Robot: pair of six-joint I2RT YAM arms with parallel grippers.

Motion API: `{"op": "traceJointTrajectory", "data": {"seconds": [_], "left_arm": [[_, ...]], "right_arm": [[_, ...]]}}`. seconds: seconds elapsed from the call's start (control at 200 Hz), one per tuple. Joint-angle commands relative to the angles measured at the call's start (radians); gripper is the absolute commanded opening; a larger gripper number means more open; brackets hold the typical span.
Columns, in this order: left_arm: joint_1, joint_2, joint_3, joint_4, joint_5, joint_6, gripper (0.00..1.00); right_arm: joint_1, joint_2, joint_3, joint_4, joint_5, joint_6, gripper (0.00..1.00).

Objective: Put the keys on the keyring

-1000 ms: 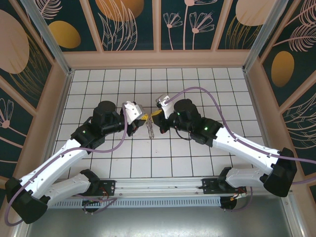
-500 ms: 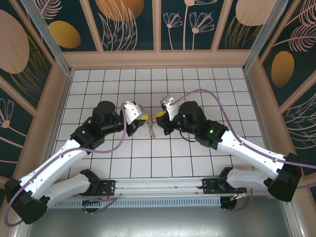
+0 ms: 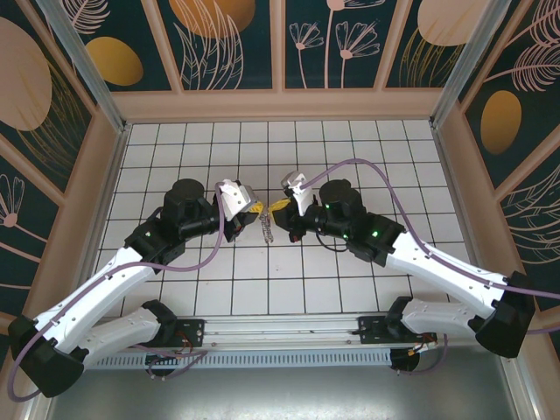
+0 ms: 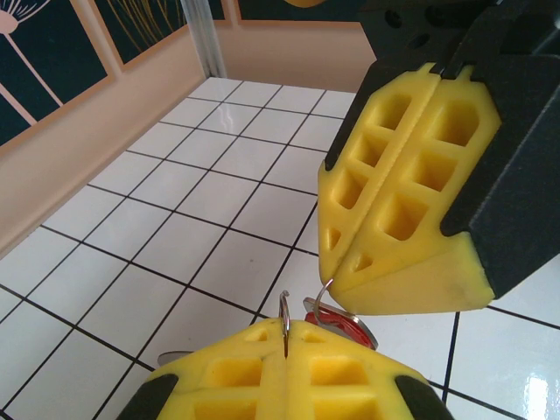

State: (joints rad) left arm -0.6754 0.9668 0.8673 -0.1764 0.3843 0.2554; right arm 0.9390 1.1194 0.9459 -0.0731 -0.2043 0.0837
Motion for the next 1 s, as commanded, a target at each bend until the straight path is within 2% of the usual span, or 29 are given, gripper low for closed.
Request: {"op": "traceJointTrajectory", "data": {"seconds": [0.0,0.991], "left_arm": [[-0.004,-0.016,0.004,0.038,0.019,0.015,0.0],[-0.003,-0.02,-0.002,0.031,0.021,0.02,0.0]], "right_arm": [[0.006,0.014,0.02,0.052,-0.01,-0.016,0.0],[-0.022,0.01,0.045,0.078,0.028,-0.009,0.0]]}}
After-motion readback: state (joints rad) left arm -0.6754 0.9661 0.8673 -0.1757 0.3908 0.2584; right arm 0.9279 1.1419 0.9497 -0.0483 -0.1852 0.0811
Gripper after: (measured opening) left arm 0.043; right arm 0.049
